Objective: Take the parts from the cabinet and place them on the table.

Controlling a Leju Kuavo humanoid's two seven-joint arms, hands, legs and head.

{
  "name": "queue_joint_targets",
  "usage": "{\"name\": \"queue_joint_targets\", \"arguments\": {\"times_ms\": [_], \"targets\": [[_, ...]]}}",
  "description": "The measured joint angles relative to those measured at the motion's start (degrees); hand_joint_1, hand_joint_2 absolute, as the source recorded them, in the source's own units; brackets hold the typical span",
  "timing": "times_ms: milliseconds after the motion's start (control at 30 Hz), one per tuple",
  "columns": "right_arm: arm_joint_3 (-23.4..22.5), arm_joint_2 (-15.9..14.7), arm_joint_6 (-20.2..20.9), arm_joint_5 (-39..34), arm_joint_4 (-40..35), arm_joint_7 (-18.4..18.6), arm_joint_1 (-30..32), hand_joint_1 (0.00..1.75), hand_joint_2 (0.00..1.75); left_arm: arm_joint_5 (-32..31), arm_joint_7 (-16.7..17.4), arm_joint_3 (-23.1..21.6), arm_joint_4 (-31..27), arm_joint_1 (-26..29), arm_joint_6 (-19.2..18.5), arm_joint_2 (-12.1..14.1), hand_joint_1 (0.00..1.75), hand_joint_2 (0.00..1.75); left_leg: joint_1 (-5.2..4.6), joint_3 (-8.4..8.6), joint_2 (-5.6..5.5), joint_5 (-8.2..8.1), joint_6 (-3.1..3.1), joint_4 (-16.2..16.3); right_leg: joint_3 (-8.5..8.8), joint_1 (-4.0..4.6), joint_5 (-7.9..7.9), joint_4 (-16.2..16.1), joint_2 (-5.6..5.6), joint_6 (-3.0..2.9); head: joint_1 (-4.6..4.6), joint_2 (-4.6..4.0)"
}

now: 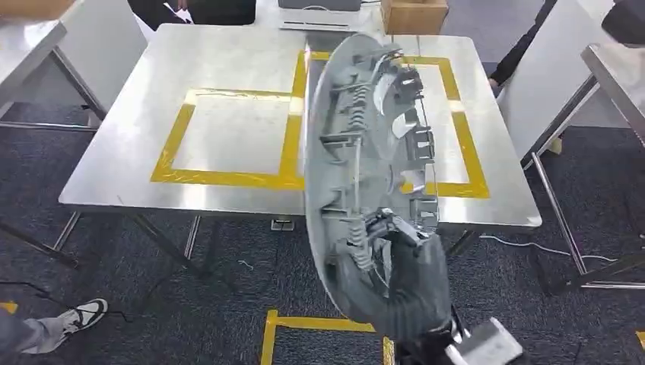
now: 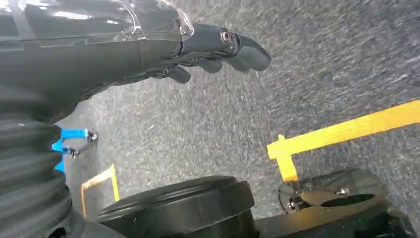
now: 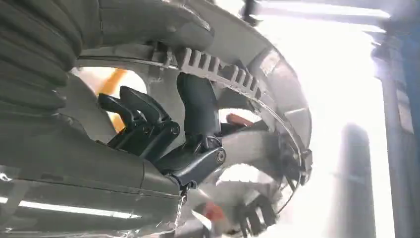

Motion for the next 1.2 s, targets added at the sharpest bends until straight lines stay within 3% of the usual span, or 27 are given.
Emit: {"name": "queue_joint_targets", "arguments": {"times_ms": [200, 367, 667, 967, 1200], "targets": [[6.5, 5.1, 7.7, 14.8, 18.0, 16.3, -12.6, 1.75, 1.75, -4.0, 0.6, -2.0, 0.0, -1.0, -1.7, -0.3, 0.0, 1.75, 0.12, 0.29, 0.31, 0.22, -0.34, -0.4, -0.01, 0.08, 0.12, 0.0, 0.19, -0.26, 0.0, 0.0], [11.6, 10.7, 13.0, 23.7, 37.6, 20.4, -21.9, 1.75, 1.75, -7.0, 1.6, -4.7, 0.4, -2.5, -3.8, -0.7, 0.0, 1.75, 0.14, 0.31, 0.25, 0.33, -0.51, -0.4, -0.04, 0.09, 0.16, 0.1, 0.18, -0.43, -0.07, 0.0], [17.7, 16.3, 15.5, 27.3, 57.1, 21.7, -28.6, 1.75, 1.75, -8.1, 1.6, -8.5, 1.0, -3.5, -4.4, -0.8, 0.0, 1.75, 0.1, 0.25, -0.15, 0.29, -0.49, -0.4, 0.01, 0.04, 0.09, -0.1, 0.17, -0.53, -0.07, 0.0], [20.1, 18.0, 19.3, 28.5, 63.8, 22.2, -30.0, 1.75, 1.75, -8.6, 1.6, -9.2, 1.1, -3.7, -4.6, -0.9, 0.0, 1.75, 0.09, 0.15, -0.62, 0.27, -0.45, -0.4, 0.09, 0.0, 0.1, -0.4, 0.02, -0.52, -0.07, 0.0], [22.2, 18.9, 26.7, 29.8, 69.7, 21.6, -31.8, 1.75, 1.75, -9.4, 0.5, -9.9, 1.4, -3.8, -5.3, -1.0, 0.0, 1.75, 0.07, 0.15, -0.85, 0.27, -0.44, -0.4, 0.11, -0.02, 0.1, -0.4, -0.11, -0.51, -0.07, 0.0]]}}
